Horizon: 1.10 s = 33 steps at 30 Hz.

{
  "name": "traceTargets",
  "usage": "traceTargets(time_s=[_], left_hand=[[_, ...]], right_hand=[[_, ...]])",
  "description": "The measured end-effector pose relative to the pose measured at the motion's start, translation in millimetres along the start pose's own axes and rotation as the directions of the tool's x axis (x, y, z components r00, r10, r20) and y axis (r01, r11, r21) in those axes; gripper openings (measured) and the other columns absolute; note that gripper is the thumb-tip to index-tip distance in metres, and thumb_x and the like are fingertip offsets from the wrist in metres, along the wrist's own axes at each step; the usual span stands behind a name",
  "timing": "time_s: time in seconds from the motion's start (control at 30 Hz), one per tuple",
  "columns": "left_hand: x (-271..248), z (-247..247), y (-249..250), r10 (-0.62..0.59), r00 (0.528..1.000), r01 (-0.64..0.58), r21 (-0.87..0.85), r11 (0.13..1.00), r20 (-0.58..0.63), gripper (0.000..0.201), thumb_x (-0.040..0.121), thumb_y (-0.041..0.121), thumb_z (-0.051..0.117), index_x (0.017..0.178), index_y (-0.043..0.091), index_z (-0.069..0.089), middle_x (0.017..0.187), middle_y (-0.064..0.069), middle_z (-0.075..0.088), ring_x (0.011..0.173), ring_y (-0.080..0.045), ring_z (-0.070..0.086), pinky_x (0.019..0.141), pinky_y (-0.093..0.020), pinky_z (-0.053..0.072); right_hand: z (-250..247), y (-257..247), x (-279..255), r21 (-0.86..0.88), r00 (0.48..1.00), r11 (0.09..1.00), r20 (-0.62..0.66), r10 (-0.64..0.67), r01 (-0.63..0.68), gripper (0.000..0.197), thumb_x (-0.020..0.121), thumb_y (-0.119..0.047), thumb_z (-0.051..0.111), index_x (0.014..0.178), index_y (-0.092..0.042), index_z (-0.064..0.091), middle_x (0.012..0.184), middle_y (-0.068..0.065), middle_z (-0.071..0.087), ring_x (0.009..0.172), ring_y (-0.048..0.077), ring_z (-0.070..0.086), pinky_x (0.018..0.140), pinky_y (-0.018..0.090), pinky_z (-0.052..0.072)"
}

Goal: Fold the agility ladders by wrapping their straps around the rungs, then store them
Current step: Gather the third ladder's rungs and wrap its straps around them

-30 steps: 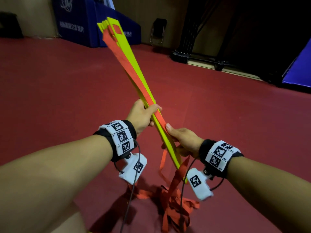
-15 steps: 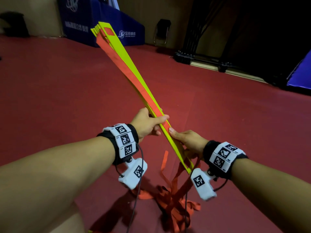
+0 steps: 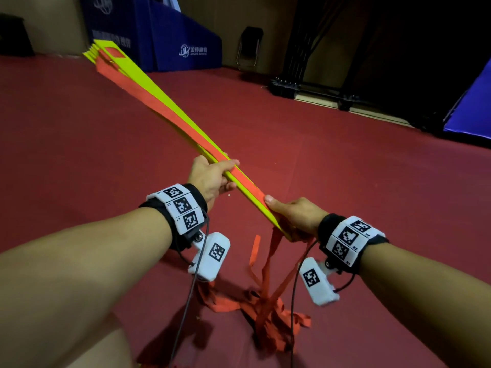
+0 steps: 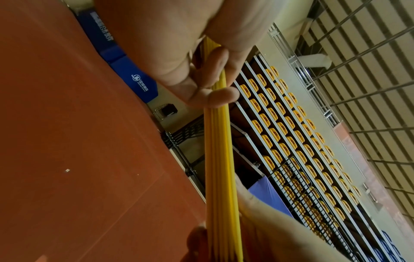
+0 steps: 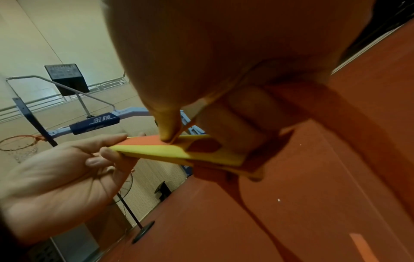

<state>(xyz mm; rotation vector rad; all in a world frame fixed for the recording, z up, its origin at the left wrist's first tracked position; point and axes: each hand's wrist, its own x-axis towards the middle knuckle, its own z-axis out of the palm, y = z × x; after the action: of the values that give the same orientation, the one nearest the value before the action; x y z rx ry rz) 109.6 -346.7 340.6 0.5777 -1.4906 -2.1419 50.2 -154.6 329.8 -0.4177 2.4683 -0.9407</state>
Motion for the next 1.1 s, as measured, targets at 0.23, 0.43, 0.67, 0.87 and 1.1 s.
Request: traceTargets(time_s=[0.23, 0.43, 0.67, 0.87, 1.1], left_hand=[[1, -5, 14, 0.037, 0.999, -0.041, -0.111, 0.993, -0.035, 0.010, 0.095, -0.004, 0.057, 0.096, 0.005, 0.052, 0.099, -0.016, 0.067, 0.033, -0.003, 0.036, 0.040, -0.020, 0.042], [2, -12, 15, -0.044, 0.996, 0.022, -0.250, 0.968, -0.082, 0.014, 0.095, -0.004, 0.055, 0.083, 0.004, 0.055, 0.096, -0.015, 0.065, 0.030, -0.004, 0.037, 0.040, -0.018, 0.042], [3, -14, 14, -0.119, 0.990, 0.088, -0.335, 0.938, -0.072, 0.016, 0.097, -0.003, 0.053, 0.082, 0.003, 0.053, 0.095, -0.014, 0.067, 0.031, -0.005, 0.038, 0.041, -0.018, 0.044], [2, -14, 12, -0.132, 0.988, 0.097, -0.355, 0.930, -0.076, 0.020, 0.097, -0.003, 0.053, 0.077, 0.001, 0.054, 0.091, -0.013, 0.068, 0.032, -0.004, 0.032, 0.042, -0.017, 0.045], [10, -20, -2, -0.179, 0.974, 0.164, -0.119, 0.979, -0.136, 0.012, 0.096, 0.011, 0.062, 0.086, 0.006, 0.058, 0.061, -0.007, 0.052, 0.037, -0.010, 0.047, 0.044, -0.021, 0.049]], right_hand=[[-2, 2, 1, 0.114, 1.000, 0.993, -0.027, 0.008, -0.005, 0.068, 0.087, -0.076, 0.046, 0.073, -0.013, 0.067, 0.058, -0.003, 0.061, 0.045, 0.020, 0.053, 0.047, 0.021, 0.039], [-4, 2, 8, 0.294, 0.982, 0.942, -0.140, -0.124, 0.161, 0.053, 0.089, -0.062, 0.059, 0.071, -0.013, 0.066, 0.067, 0.005, 0.059, 0.055, 0.016, 0.049, 0.048, 0.024, 0.037], [1, -6, 5, 0.588, 0.983, 0.788, -0.108, -0.147, 0.182, 0.037, 0.093, -0.045, 0.063, 0.101, -0.010, 0.059, 0.090, 0.016, 0.076, 0.061, 0.022, 0.058, 0.055, 0.029, 0.051], [1, -7, 6, 0.655, 0.974, 0.722, -0.162, -0.156, 0.224, 0.034, 0.095, -0.032, 0.064, 0.101, 0.001, 0.064, 0.077, 0.018, 0.071, 0.073, 0.030, 0.067, 0.067, 0.032, 0.053], [-1, -13, 4, 0.742, 0.968, 0.622, -0.193, -0.160, 0.250, 0.013, 0.095, -0.014, 0.062, 0.092, -0.001, 0.061, 0.066, 0.017, 0.062, 0.038, 0.015, 0.046, 0.039, 0.020, 0.038]])
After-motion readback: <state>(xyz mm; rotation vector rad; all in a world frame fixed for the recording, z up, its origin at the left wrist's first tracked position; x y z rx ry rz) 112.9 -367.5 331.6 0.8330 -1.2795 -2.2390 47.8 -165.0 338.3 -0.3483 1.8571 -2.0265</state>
